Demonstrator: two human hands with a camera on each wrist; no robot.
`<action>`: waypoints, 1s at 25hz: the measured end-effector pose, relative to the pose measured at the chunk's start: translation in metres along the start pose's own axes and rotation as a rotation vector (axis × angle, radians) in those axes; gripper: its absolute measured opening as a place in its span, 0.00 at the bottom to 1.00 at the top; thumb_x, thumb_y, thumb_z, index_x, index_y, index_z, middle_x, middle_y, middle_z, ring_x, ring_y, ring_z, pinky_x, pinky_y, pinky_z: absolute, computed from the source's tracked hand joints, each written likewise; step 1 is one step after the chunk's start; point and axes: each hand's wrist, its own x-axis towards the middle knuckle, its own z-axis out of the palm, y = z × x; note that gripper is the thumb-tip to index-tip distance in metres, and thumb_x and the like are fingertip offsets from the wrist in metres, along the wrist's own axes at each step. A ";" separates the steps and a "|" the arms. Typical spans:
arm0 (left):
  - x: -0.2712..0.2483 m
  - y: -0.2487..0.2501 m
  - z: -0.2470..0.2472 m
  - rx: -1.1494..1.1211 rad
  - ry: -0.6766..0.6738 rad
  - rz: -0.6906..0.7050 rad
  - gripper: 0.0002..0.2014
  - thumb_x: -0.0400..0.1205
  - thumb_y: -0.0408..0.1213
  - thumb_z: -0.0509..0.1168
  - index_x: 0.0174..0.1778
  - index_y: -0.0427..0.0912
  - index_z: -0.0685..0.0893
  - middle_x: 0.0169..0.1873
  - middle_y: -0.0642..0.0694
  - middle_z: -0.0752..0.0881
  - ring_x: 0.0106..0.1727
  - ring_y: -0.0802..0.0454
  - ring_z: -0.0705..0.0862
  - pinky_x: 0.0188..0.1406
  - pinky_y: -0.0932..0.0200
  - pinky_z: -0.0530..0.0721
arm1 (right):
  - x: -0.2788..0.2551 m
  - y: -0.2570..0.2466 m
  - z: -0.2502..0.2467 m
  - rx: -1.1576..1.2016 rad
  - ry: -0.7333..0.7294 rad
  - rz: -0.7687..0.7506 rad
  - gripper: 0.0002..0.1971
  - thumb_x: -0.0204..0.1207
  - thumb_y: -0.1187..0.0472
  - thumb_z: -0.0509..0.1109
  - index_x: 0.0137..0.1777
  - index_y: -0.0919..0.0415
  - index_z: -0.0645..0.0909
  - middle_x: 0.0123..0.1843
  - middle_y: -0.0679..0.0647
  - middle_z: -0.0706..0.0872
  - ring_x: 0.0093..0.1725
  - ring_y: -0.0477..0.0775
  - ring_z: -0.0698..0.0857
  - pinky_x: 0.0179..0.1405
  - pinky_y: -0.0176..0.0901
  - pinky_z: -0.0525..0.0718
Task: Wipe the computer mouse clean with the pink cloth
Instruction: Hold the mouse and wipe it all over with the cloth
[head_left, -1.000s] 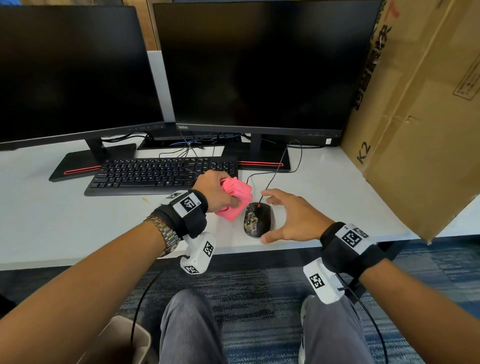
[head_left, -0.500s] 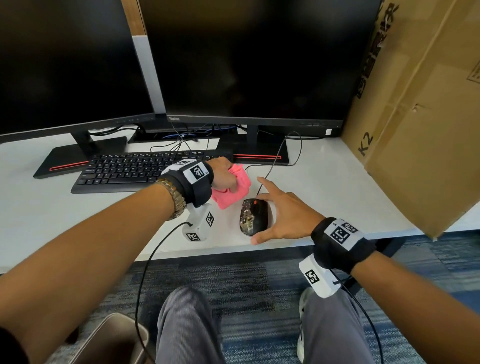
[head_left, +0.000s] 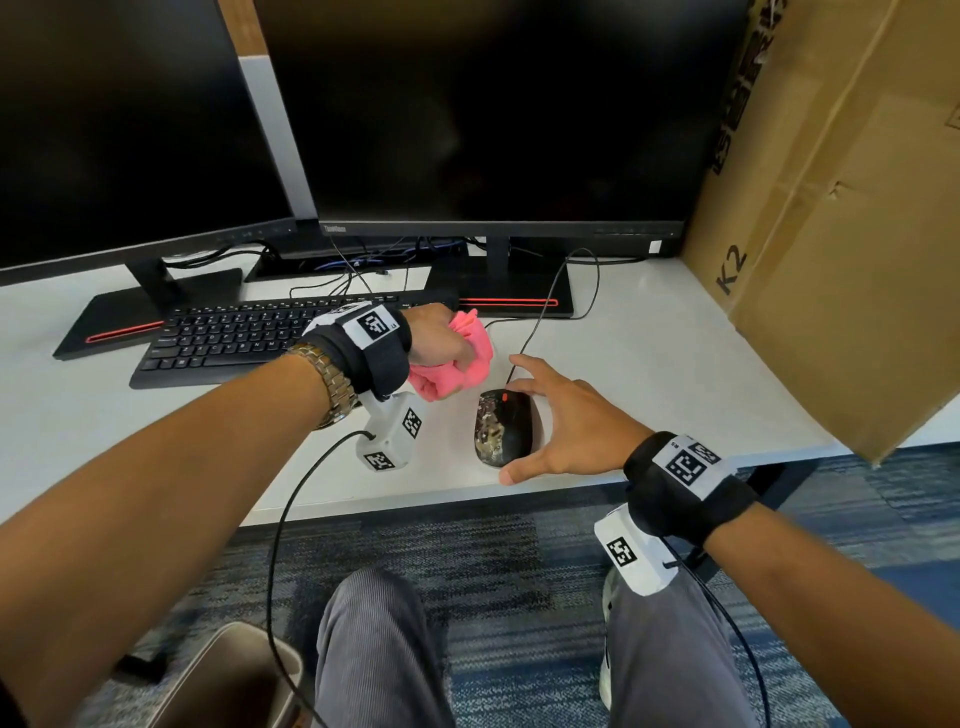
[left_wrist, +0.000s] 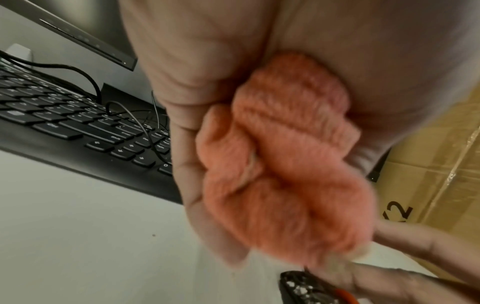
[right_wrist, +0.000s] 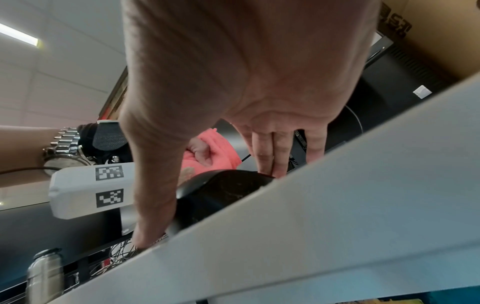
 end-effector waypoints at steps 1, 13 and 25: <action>-0.001 0.000 0.000 -0.038 0.004 -0.011 0.06 0.74 0.34 0.70 0.41 0.34 0.86 0.30 0.39 0.83 0.26 0.46 0.81 0.25 0.63 0.80 | 0.000 0.000 0.000 0.003 0.002 -0.003 0.67 0.55 0.43 0.89 0.88 0.47 0.47 0.84 0.46 0.71 0.82 0.55 0.68 0.78 0.45 0.63; 0.000 -0.001 0.001 -0.130 -0.016 -0.006 0.23 0.61 0.35 0.79 0.49 0.28 0.87 0.34 0.31 0.87 0.28 0.41 0.83 0.24 0.58 0.81 | -0.001 -0.001 -0.001 0.013 0.011 -0.012 0.64 0.56 0.46 0.89 0.87 0.48 0.52 0.83 0.47 0.72 0.81 0.53 0.69 0.69 0.34 0.60; 0.012 0.005 0.008 0.181 0.098 0.047 0.12 0.72 0.41 0.75 0.30 0.42 0.80 0.14 0.51 0.78 0.17 0.54 0.76 0.23 0.66 0.75 | 0.003 0.006 0.000 0.040 0.026 -0.026 0.60 0.53 0.45 0.91 0.83 0.48 0.59 0.80 0.45 0.75 0.80 0.49 0.71 0.71 0.36 0.63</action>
